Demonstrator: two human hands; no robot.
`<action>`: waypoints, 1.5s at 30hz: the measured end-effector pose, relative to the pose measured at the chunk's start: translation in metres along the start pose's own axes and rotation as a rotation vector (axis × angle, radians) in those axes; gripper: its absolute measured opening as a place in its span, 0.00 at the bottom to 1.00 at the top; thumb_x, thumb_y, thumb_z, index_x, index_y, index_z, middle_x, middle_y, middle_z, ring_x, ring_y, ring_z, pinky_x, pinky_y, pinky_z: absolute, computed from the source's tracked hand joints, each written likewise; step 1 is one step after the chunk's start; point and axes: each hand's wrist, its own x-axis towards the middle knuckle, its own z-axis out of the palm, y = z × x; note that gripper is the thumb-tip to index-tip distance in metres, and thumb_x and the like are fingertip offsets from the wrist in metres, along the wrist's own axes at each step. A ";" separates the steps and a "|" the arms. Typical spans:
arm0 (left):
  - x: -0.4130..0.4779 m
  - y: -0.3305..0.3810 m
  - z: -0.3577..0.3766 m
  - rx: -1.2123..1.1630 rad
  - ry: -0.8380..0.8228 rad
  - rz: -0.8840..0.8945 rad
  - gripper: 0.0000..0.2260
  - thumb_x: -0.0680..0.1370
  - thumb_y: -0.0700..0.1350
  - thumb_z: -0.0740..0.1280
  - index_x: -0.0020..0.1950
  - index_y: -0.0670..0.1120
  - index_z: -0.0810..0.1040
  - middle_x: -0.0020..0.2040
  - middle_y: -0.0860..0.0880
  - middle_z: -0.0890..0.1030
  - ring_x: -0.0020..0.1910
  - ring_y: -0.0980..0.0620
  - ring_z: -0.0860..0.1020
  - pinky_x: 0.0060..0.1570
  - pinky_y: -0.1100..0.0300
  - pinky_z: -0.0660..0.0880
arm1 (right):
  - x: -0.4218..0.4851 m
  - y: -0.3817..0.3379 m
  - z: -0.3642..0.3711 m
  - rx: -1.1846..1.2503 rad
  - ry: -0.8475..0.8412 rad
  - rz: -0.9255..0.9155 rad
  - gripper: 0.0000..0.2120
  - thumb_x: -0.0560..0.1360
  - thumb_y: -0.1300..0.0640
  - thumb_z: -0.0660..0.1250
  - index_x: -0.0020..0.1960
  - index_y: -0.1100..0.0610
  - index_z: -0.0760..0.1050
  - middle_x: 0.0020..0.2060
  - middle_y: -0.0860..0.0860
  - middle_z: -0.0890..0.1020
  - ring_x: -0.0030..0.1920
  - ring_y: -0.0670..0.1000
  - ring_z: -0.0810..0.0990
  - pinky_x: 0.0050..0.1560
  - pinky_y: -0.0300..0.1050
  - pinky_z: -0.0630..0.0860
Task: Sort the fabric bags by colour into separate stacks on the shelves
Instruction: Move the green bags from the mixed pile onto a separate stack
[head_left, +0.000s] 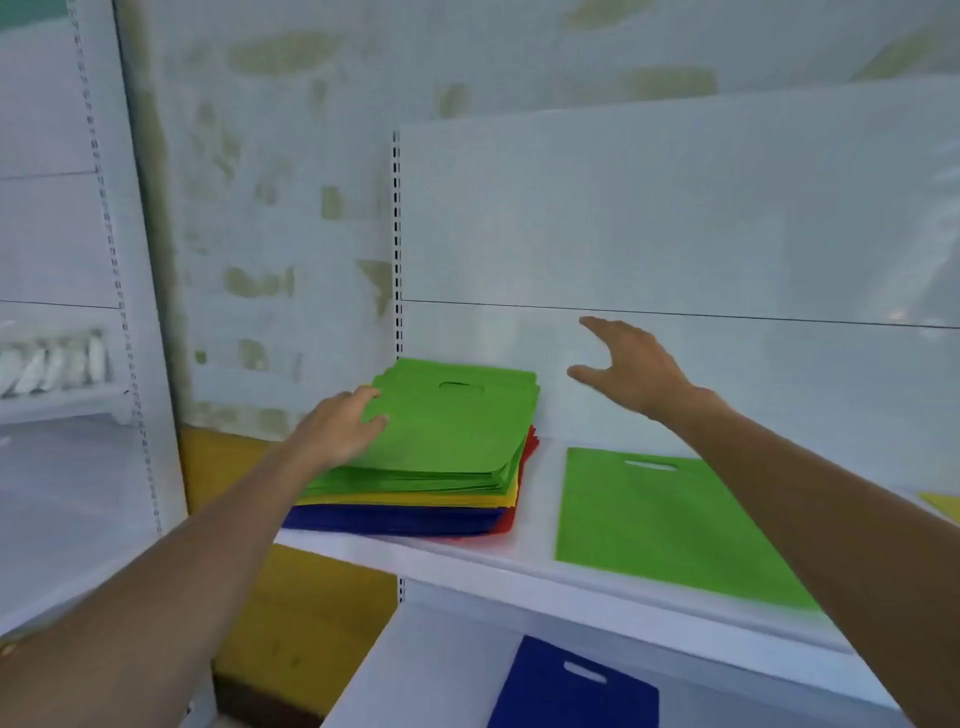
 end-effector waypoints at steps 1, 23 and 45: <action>0.005 -0.004 0.005 0.030 -0.007 -0.034 0.21 0.80 0.52 0.59 0.71 0.47 0.64 0.68 0.41 0.70 0.65 0.43 0.70 0.63 0.52 0.67 | 0.009 0.005 0.005 0.083 0.023 0.045 0.32 0.74 0.48 0.66 0.74 0.53 0.59 0.70 0.55 0.68 0.69 0.56 0.66 0.65 0.51 0.68; 0.073 -0.055 0.017 -0.115 -0.175 -0.112 0.20 0.71 0.42 0.73 0.62 0.48 0.75 0.69 0.45 0.70 0.66 0.46 0.70 0.60 0.60 0.66 | 0.054 -0.043 0.155 0.021 -0.001 0.392 0.17 0.73 0.70 0.59 0.61 0.62 0.70 0.56 0.61 0.74 0.55 0.61 0.75 0.50 0.48 0.72; 0.039 0.196 0.089 -0.136 -0.253 0.303 0.07 0.73 0.45 0.68 0.36 0.50 0.73 0.39 0.47 0.70 0.39 0.52 0.68 0.34 0.59 0.64 | -0.041 0.155 -0.022 -0.176 0.101 0.499 0.17 0.73 0.61 0.65 0.58 0.71 0.74 0.54 0.66 0.77 0.52 0.63 0.77 0.52 0.51 0.75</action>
